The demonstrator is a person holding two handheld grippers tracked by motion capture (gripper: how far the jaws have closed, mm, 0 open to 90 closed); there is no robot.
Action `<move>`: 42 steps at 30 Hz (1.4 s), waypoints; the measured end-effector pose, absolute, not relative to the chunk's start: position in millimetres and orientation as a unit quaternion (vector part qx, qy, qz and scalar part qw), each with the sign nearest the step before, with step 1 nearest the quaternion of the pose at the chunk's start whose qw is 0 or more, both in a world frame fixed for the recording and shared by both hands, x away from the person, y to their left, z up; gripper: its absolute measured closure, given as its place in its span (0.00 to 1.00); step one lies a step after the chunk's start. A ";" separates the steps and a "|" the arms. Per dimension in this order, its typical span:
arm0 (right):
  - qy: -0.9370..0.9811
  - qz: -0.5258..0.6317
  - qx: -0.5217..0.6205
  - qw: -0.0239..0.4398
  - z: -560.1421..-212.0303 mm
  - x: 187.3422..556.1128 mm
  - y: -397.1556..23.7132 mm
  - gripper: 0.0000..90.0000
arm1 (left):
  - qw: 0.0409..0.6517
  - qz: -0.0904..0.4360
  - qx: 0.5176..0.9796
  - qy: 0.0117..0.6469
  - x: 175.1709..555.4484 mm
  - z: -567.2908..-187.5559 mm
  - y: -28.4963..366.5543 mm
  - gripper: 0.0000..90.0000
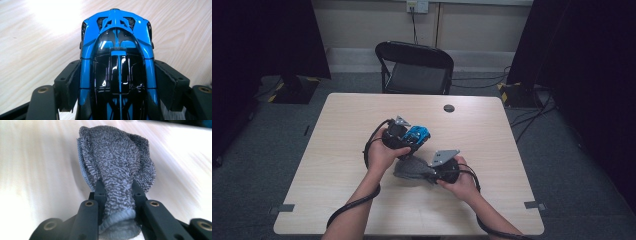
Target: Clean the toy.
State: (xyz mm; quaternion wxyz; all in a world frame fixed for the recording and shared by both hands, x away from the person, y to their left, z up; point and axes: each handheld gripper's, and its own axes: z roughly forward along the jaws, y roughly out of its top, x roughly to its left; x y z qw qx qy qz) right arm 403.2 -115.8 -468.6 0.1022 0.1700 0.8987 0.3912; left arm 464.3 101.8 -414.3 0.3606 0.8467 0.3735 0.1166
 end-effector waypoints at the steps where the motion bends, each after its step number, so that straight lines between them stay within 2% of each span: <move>1: 0.897 0.391 0.178 0.104 -468.3 405.4 -120.1 0.82 | 0.363 0.120 0.846 0.372 462.6 -413.0 103.1 0.32; 16: 0.861 0.384 0.294 0.160 -455.9 439.8 -168.1 0.82 | 0.363 0.111 0.855 0.354 441.5 -420.8 107.7 0.32; 42: 0.857 0.403 0.288 0.142 -455.7 441.1 -158.5 0.82 | 0.361 0.090 0.862 0.344 438.4 -430.6 93.0 0.32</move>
